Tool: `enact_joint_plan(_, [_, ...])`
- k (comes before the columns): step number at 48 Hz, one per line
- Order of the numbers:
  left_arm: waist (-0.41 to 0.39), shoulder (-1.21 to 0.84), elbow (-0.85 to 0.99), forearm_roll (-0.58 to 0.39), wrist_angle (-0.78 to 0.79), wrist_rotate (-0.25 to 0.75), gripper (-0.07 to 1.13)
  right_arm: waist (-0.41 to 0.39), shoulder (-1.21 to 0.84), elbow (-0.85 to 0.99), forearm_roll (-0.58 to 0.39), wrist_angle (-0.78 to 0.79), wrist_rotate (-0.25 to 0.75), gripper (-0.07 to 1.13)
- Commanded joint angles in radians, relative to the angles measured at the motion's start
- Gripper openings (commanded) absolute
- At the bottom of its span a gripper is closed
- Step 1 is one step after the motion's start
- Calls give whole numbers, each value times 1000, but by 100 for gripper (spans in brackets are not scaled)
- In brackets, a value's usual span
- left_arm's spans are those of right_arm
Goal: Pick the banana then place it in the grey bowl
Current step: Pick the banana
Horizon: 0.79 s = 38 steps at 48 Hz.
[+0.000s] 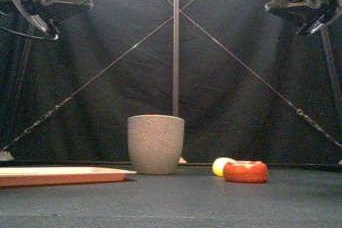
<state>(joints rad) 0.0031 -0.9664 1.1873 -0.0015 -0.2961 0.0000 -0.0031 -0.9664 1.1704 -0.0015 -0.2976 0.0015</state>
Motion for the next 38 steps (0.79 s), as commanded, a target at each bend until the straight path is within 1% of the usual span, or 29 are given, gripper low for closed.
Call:
enact_joint_plan(1, [15, 17, -35, -26, -9, -2, 9, -35, 38, -15, 0, -5, 5, -1])
enact_joint_plan(6, [28, 17, -35, -31, -11, -2, 6, -78, 107, -31, 0, -6, 5, 0])
enact_joint_plan(11, [38, 21, -38, -31, -11, 2, 6, -150, 206, -63, -5, -5, 5, 0])
enact_joint_plan(17, [75, 31, -41, -31, -11, 2, 6, -238, 305, -100, -6, 23, 6, 2])
enact_joint_plan(19, [83, 35, -40, -31, -11, 2, 6, -256, 333, -110, -6, 43, 5, 4])
enact_joint_plan(21, [91, 41, -40, -29, -11, 2, 6, -273, 356, -121, -6, 67, 3, 9])
enact_joint_plan(24, [100, 51, -41, -29, -11, 3, 6, -296, 382, -130, -8, 104, 5, 20])
enact_joint_plan(28, [109, 66, -43, -25, -11, 3, 6, -319, 403, -140, 2, 137, 8, 45])
enact_joint_plan(34, [129, 83, -41, -21, -14, 3, 6, -351, 419, -160, 17, 137, 20, 84])
enact_joint_plan(38, [140, 91, -41, -23, -14, 3, 6, -380, 436, -176, 38, 137, 25, 105])
